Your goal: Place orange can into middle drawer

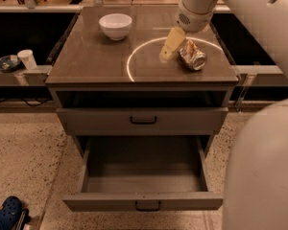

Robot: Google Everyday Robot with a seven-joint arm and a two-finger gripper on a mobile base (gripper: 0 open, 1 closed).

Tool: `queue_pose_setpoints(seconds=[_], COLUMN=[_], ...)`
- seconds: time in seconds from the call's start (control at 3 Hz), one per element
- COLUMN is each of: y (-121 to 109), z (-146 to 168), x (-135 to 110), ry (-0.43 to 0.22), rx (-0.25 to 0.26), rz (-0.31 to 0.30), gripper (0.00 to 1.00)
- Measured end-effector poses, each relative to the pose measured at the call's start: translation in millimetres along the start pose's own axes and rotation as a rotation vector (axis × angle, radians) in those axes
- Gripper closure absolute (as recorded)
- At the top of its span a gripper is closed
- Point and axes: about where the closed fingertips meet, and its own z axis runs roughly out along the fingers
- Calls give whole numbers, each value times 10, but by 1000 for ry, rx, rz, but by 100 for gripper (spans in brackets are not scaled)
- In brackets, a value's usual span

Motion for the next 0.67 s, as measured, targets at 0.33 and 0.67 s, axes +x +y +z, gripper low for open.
queue_pose_setpoints(seconds=[0.33,0.67], y=[-9,-41], z=[287,535], x=[-137,-213], ry=[38,61], rx=[-16,-45], rz=[77,143], gripper=[0,23])
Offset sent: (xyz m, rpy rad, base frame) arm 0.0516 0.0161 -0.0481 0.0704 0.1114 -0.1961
